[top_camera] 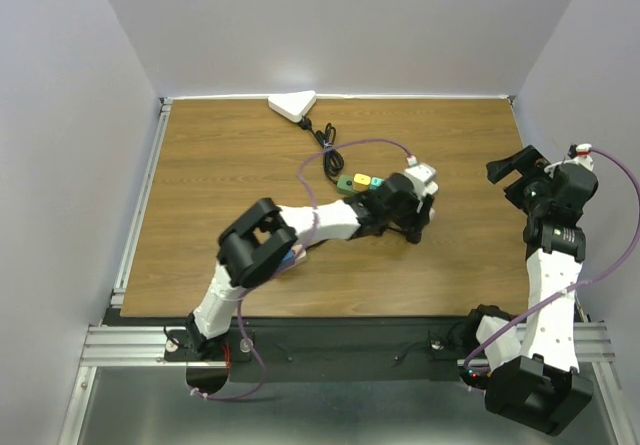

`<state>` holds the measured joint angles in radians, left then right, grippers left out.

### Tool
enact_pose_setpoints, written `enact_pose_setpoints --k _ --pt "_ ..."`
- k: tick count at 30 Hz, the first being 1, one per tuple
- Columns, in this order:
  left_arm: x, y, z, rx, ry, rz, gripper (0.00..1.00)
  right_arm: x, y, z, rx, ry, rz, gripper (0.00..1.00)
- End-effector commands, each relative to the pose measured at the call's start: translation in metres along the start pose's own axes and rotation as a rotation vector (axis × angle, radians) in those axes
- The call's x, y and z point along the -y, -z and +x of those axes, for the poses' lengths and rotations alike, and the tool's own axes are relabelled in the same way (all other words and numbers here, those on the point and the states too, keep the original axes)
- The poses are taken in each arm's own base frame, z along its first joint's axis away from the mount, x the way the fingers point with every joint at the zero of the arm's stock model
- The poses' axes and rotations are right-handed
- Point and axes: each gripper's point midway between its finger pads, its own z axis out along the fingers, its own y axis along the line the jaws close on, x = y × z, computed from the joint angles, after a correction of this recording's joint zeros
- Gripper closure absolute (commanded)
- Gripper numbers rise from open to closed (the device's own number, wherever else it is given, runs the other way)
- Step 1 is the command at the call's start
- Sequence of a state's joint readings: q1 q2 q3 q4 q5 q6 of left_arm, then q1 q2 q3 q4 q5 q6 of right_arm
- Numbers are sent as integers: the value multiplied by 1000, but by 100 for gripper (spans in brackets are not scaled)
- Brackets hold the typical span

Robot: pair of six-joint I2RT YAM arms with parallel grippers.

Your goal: Insert the plug

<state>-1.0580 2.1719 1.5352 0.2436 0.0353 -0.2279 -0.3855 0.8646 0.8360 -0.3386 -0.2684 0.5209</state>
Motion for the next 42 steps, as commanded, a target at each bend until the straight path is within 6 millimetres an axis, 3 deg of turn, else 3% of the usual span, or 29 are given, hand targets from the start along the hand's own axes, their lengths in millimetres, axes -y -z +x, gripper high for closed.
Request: enact_pose_setpoints --k 1,2,4,7,10,19,21,26,30,38,42 --pt "13 85 -142 382 98 98 100 -30 17 -17 37 -3 -107 1" --pt "16 103 -159 434 100 105 100 -34 18 -14 23 -12 -128 1" --pt "20 126 -172 496 103 129 100 -48 21 0 -54 -50 -217 2" --pt "22 145 -177 552 117 144 100 -66 28 18 -148 -126 -333 6" --pt "27 167 -192 615 123 167 100 -79 41 19 -143 -147 -399 6" --pt "24 172 -191 613 147 149 100 -132 65 2 -144 -210 -607 5" --pt "24 173 -191 615 147 149 100 -136 63 6 -157 -206 -612 5" --pt "25 172 -193 617 145 147 100 -158 48 46 -249 -182 -612 6" --pt "23 171 -191 612 141 139 100 -170 44 56 -239 -155 -612 7" --pt "24 175 -187 617 138 117 100 -173 25 72 -268 -132 -588 10" --pt "26 176 -185 615 134 122 100 -166 16 83 -284 -123 -557 19"
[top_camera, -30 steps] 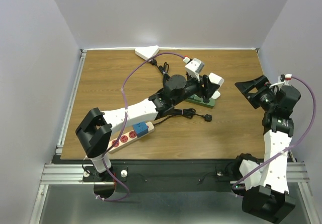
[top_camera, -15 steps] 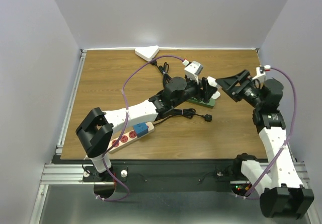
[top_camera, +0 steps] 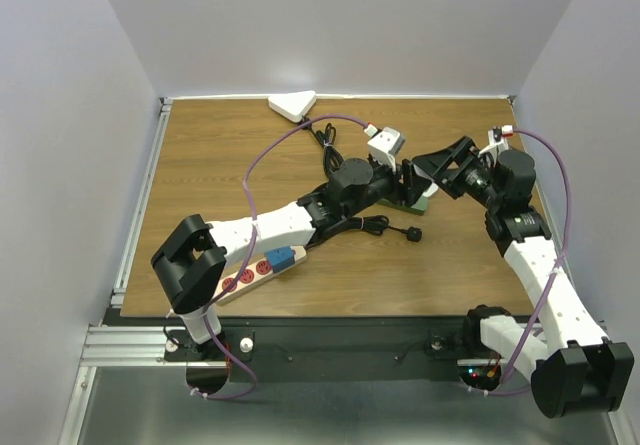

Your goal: Insert the plug

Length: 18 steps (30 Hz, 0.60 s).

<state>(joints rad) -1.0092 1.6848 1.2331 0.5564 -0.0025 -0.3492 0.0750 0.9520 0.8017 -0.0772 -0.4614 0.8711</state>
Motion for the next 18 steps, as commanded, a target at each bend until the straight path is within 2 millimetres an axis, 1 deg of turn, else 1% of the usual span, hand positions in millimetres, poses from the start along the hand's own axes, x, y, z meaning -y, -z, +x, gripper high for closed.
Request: enact_pose_setpoints --k 1,3,4,5,6,7,9,10,11,12,13,14,15,16,17,18 --pt "18 9 -37 113 -9 40 100 -4 -6 -7 47 63 -21 29" --pt "18 8 -38 114 -11 37 100 -3 -6 -5 40 68 -22 41" --pt "17 7 -37 113 -11 35 100 -3 -6 -4 38 73 -24 56" --pt "15 6 -35 109 -11 28 100 -3 -6 -3 33 75 -26 65" --pt "15 5 -35 111 -12 24 100 -4 -6 -2 32 76 -26 79" --pt "14 5 -35 111 -12 20 100 -3 -5 -1 28 76 -28 79" --pt "11 4 -36 117 -17 4 100 -4 -4 3 11 78 -39 89" --pt "11 3 -38 122 -20 5 100 -2 -4 5 8 78 -38 98" --pt "11 1 -37 118 -19 0 98 -3 -3 5 9 82 -39 100" --pt "9 0 -34 104 -22 -7 86 -1 -3 4 16 90 -31 100" --pt "10 0 -35 99 -22 -2 59 5 -4 2 32 109 -9 100" --pt "9 1 -35 91 -21 -7 47 8 -5 -1 42 118 6 100" --pt "8 4 -35 88 -23 -8 39 11 -9 -5 49 133 24 100" --pt "4 6 -35 86 -27 -16 28 13 -13 -9 54 146 39 100" --pt "0 13 -34 80 -32 -22 20 17 -16 -14 62 175 61 100" --pt "-3 17 -32 71 -36 -27 12 26 -25 -15 49 181 89 100"
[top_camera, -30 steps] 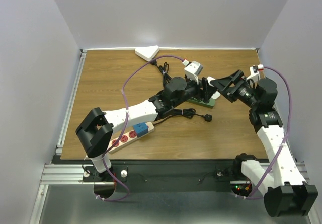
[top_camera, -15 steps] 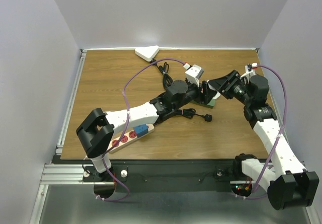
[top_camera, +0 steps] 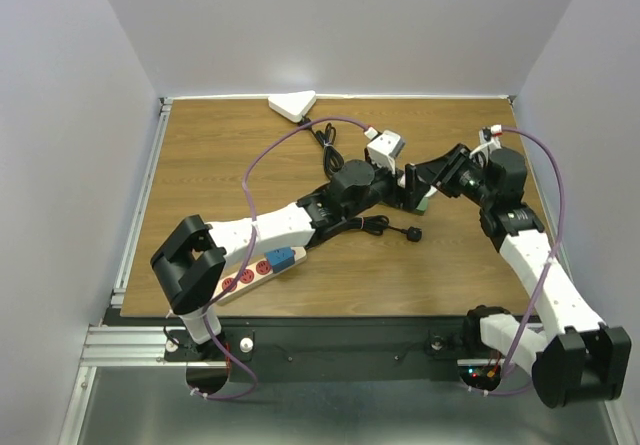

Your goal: Insert the plug

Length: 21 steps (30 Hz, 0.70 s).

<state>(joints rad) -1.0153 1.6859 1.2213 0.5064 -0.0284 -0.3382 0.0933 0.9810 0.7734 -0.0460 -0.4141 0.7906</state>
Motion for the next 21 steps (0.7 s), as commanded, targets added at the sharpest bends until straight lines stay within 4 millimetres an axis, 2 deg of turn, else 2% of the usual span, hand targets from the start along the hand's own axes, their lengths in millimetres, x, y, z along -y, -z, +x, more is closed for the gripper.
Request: enact_pose_setpoints --k 1,3,6,7,9,11,12,13,14,15,16,19,21 --pt "-1 20 -46 113 -19 3 9 1 -19 -30 62 124 45 100" --pt "-19 31 -37 80 -21 -36 1 4 -26 -39 69 151 67 100" --pt "-47 51 -28 53 -28 -100 1 0 -37 -53 73 181 79 100" --pt "-66 62 -25 40 -29 -155 1 2 -41 -55 49 194 93 99" --pt "-89 75 -24 31 -25 -235 1 5 -44 -55 22 233 111 100" --pt "-121 92 -23 22 -10 -346 1 18 -44 -47 -45 245 172 100" --pt "-146 108 -29 19 8 -421 1 22 -47 -48 -68 256 194 100" --pt "-160 119 -25 9 14 -460 1 27 -46 -45 -93 278 213 99" --pt "-166 132 -32 19 22 -474 1 39 -45 -34 -152 267 252 100" --pt "-176 142 -35 28 29 -495 1 42 -44 -32 -172 270 271 100" --pt "-195 155 -34 23 36 -531 1 47 -40 -28 -207 277 299 100" --pt "-218 185 -48 50 30 -613 1 57 -37 -19 -277 281 343 100" --pt "-217 194 -54 72 30 -626 1 63 -33 -11 -328 267 372 100"
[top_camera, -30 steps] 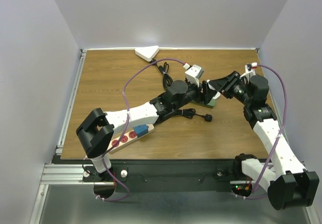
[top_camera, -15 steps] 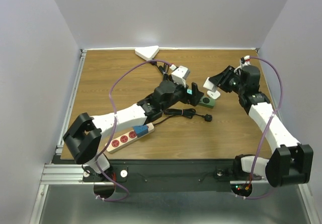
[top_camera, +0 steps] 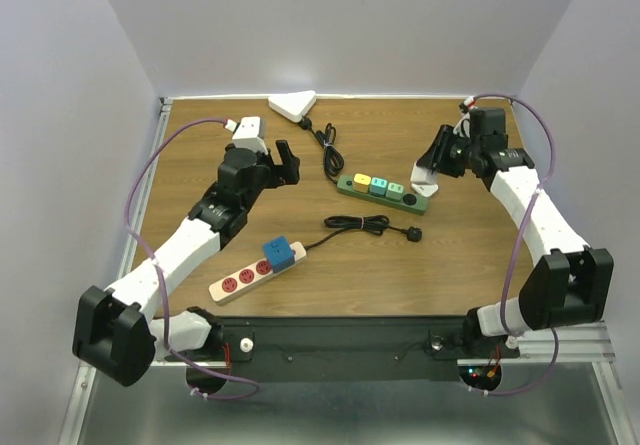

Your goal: Insert the plug

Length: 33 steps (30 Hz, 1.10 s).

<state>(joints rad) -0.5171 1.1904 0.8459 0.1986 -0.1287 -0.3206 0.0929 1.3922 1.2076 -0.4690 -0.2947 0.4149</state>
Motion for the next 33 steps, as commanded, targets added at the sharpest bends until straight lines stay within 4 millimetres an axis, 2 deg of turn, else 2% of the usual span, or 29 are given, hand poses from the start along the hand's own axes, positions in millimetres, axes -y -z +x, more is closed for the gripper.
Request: enact_pose_setpoints --k 1,6,9,15,21,26,33 --pt "-5 19 -14 30 -9 -4 1 10 7 18 -118 39 61 100" --pt "-11 13 -15 19 11 -2 1 18 3 31 -216 47 99 100" --pt "-15 8 -11 -3 16 -7 1 27 -5 41 -272 43 126 100" --pt "-16 4 -8 -16 21 5 1 33 -23 57 -362 48 124 99" --pt "-18 3 -8 -19 22 6 1 26 -41 55 -394 62 118 100" --pt "-19 1 -6 -28 22 8 1 33 -56 56 -419 64 171 100" --pt "-19 1 -5 -28 22 6 1 43 -58 58 -436 81 248 100"
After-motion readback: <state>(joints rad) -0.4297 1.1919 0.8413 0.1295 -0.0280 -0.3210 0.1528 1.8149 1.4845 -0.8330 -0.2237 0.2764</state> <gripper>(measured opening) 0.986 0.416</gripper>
